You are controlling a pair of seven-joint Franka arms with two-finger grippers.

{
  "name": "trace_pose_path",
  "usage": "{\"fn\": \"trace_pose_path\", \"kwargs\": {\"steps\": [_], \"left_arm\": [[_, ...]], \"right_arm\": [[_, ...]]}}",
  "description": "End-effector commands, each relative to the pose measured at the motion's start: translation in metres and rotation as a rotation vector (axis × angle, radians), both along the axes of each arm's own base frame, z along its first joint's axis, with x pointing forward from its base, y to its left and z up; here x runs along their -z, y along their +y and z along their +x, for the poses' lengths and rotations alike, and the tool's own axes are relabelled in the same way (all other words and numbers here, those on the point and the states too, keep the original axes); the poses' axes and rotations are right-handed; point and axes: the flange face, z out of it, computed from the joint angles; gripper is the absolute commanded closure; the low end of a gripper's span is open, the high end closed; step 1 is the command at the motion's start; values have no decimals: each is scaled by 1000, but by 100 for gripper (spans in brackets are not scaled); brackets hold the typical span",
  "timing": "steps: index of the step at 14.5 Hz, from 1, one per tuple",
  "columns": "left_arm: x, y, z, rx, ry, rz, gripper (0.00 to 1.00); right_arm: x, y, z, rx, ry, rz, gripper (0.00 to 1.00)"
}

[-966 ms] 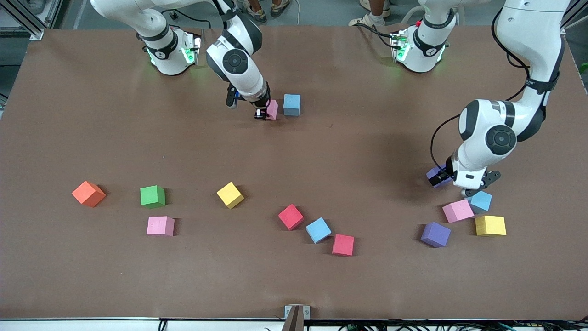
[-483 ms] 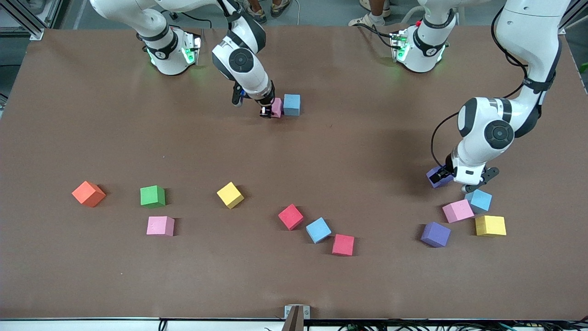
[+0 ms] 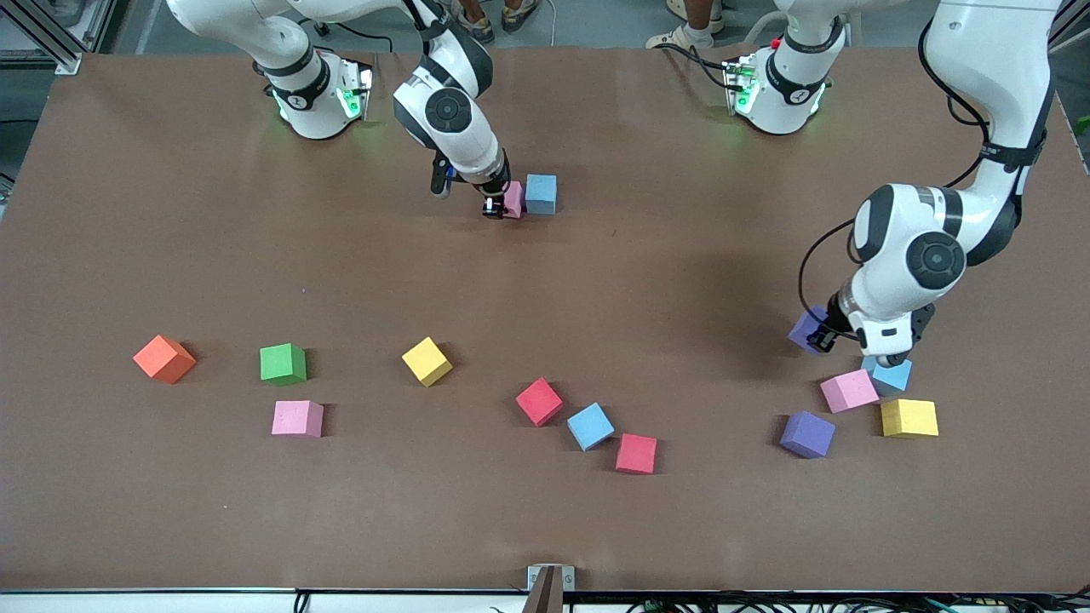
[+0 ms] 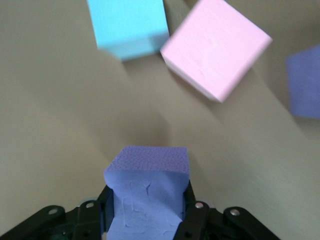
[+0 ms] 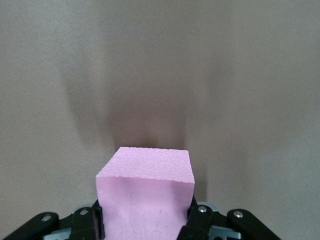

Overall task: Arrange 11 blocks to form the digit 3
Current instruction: 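Grasp the purple cube with the left gripper and lift it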

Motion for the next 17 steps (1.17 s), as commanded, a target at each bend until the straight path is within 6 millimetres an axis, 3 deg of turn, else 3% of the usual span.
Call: {"fn": "trace_pose_path", "kwargs": {"steps": [1, 6, 11, 14, 17], "left_arm": [[-24, -59, -8, -182, 34, 23, 99], [-30, -181, -61, -523, 79, 67, 99], [-3, -302, -141, -642, 107, 89, 99], [13, -358, -193, -689, 100, 99, 99], [22, -380, -228, -719, 91, 105, 99]], "right_arm": [[-2, 0, -3, -11, -20, -1, 99], [-2, 0, -2, -13, -31, 5, 100], [-2, -1, -1, -13, -35, 1, 100], [0, -2, 0, -15, -36, -2, 100], [2, -2, -1, -24, -39, -9, 100]]}}
